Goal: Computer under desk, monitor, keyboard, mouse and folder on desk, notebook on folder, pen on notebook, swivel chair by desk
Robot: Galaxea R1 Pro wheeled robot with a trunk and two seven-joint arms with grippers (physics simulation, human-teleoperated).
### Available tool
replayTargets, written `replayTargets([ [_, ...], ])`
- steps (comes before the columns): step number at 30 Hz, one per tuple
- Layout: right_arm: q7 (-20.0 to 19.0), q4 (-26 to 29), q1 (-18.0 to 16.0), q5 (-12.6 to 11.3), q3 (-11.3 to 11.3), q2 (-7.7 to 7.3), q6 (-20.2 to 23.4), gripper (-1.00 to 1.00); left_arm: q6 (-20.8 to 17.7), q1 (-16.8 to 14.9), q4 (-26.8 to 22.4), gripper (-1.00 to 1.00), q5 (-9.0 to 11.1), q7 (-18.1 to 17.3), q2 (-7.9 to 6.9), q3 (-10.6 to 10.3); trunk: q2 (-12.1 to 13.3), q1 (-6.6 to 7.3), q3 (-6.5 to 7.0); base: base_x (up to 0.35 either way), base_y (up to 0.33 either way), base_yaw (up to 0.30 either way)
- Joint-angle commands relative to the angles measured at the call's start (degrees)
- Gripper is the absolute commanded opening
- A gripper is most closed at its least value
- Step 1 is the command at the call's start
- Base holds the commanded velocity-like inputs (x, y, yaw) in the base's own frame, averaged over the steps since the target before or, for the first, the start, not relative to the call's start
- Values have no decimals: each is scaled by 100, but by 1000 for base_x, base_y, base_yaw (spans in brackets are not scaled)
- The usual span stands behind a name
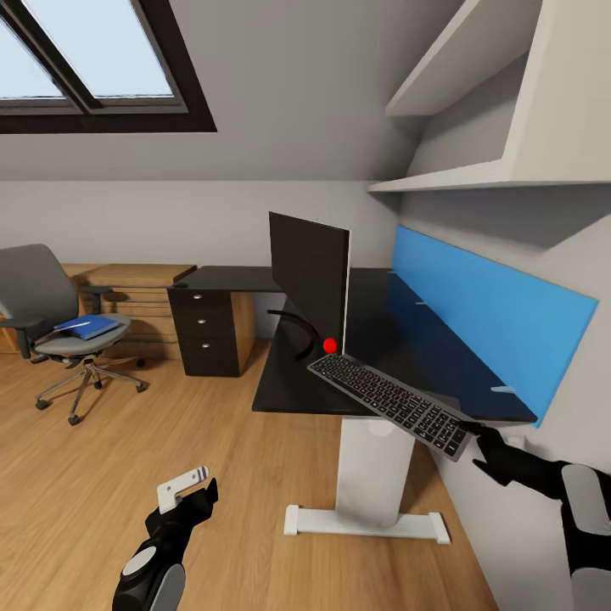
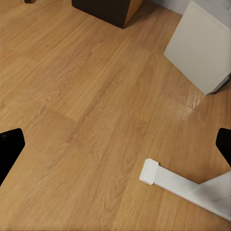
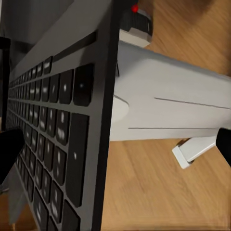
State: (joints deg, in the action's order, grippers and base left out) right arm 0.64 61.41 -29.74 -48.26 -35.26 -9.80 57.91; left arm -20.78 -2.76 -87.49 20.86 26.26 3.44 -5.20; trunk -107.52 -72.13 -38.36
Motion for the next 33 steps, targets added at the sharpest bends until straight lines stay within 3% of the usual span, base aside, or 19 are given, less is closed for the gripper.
replayTargets([
  [1, 7, 2, -5, -8, 11, 2, 28, 100, -14, -4, -7, 100, 50, 45, -1, -7, -3, 1, -6, 0, 0, 0],
  [7, 7, 2, -6, -13, 328, 4, 28, 100, -14, -4, 28, 100, 48, 45, -1, -7, -3, 1, -6, 0, 0, 0],
  [18, 7, 2, -5, -17, 426, 4, 28, 100, -14, -5, 47, 100, 48, 45, 2, -7, -3, 1, -6, 0, 0, 0],
  [22, -14, 7, -5, -17, 635, -1, 34, 100, -11, -4, 103, 100, 44, 45, 6, -17, -3, 1, -6, 0, 0, 0],
  [23, -32, 9, -7, -15, 711, -2, 35, -100, -9, -4, 121, 100, 43, 47, 5, -48, -3, 1, -6, 0, 0, 0],
  [27, -70, 11, -5, -9, 849, -5, 28, -100, -1, -5, 151, 100, 33, 62, -2, -263, -3, 1, -6, 0, 0, 0],
  [33, -72, 6, -5, -3, 854, -5, 28, -100, -5, -5, 155, 100, 37, 63, -9, -279, -3, 1, -6, 0, 0, 0],
])
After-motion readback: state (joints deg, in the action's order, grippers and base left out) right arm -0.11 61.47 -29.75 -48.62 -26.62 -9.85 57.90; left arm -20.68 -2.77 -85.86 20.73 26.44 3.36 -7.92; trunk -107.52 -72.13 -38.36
